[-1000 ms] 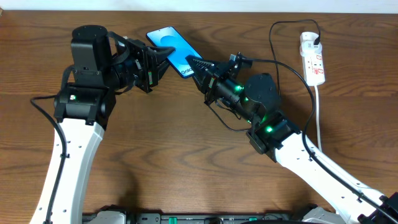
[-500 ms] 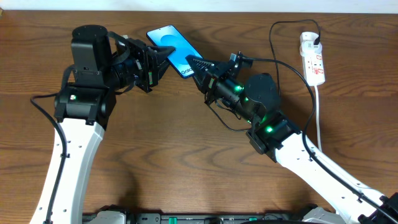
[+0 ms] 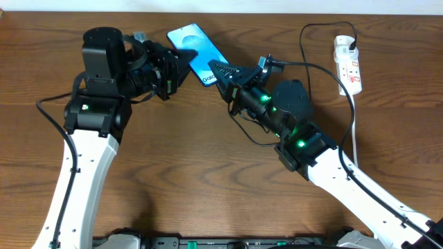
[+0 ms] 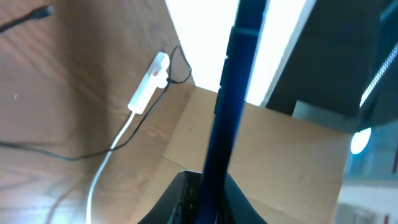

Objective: Plug charger to phone and switch on socket

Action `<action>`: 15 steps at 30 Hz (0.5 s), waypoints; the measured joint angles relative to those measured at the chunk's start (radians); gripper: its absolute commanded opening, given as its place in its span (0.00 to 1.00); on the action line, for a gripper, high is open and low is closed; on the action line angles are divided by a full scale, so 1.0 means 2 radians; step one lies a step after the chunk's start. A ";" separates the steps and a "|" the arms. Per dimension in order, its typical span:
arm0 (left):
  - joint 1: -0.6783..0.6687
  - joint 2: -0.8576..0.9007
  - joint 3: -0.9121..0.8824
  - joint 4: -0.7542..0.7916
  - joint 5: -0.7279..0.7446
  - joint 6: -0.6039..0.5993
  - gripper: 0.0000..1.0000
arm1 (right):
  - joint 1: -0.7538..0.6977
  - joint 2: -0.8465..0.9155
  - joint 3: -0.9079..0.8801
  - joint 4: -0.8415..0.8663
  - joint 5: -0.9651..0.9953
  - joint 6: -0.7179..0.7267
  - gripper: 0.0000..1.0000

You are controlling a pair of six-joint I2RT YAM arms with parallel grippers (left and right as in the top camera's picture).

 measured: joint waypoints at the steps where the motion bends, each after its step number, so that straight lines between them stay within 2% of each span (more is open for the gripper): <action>1: 0.000 0.001 0.000 0.008 0.003 0.015 0.07 | 0.000 0.000 0.001 0.001 0.002 -0.009 0.01; 7: 0.000 0.002 -0.001 0.026 0.018 0.072 0.07 | 0.000 -0.005 0.003 0.001 0.010 -0.037 0.01; 15: 0.002 0.003 -0.001 0.028 0.028 0.100 0.07 | 0.001 -0.007 0.003 0.001 0.010 -0.067 0.01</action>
